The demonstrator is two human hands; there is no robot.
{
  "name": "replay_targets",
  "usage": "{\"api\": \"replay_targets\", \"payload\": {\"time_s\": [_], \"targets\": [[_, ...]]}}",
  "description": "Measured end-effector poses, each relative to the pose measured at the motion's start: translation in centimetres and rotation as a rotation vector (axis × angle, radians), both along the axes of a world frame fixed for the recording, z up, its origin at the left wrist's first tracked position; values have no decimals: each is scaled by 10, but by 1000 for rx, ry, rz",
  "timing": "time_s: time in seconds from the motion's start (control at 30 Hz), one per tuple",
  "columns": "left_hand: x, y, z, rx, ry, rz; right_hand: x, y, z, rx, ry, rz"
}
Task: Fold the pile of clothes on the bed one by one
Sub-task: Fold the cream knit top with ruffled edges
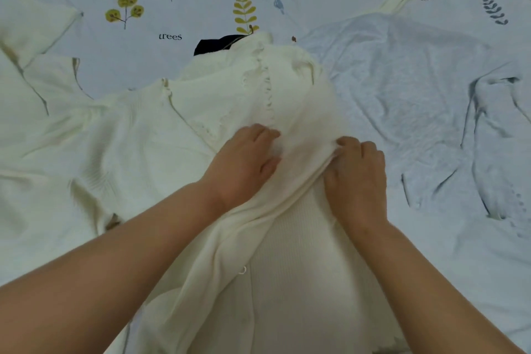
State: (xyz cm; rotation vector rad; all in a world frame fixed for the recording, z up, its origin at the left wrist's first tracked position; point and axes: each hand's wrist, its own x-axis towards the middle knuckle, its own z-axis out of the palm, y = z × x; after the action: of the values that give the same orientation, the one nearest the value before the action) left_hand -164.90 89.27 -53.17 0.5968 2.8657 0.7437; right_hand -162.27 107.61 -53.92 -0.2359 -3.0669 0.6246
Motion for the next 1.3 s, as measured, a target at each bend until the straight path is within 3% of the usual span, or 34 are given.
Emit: {"api": "replay_targets", "payload": {"time_s": [0.07, 0.13, 0.23, 0.33, 0.37, 0.47, 0.53, 0.6, 0.73, 0.83, 0.97, 1.1, 1.2, 1.3], "targets": [[18, -9, 13, 76, 39, 174, 20, -12, 7, -139, -28, -67], [43, -22, 15, -1, -25, 289, 41, -24, 11, -299, -139, -98], [80, -42, 8, -145, -323, 315, 65, -49, 12, -483, -417, -114], [103, -54, 4, -130, -527, 356, 81, -78, 12, -552, -587, -114], [107, -56, 4, -51, -600, 387, 85, -86, 13, -579, -620, -121], [116, -53, 15, 480, -1030, 633, 93, -98, 13, -678, -662, -133], [121, -55, 20, 718, -1224, 706, 98, -97, 14, -747, -640, -164], [125, -57, 19, 787, -1248, 715, 104, -91, 16, -833, -612, -221], [137, -49, 13, 548, -1079, 548, 120, -81, 26, -1074, -621, -263], [140, -45, 12, 553, -947, 500, 128, -75, 32, -1052, -592, -258], [138, -58, 14, 671, -795, 711, 138, -61, 31, -1023, -479, -450], [145, -57, 14, 477, -682, 662, 151, -68, 27, -1113, -552, -532], [149, -56, 16, 305, -847, 511, 156, -80, 27, -1221, -678, -472], [152, -69, 22, 457, -1105, 407, 159, -86, 29, -1287, -669, -454]]}}
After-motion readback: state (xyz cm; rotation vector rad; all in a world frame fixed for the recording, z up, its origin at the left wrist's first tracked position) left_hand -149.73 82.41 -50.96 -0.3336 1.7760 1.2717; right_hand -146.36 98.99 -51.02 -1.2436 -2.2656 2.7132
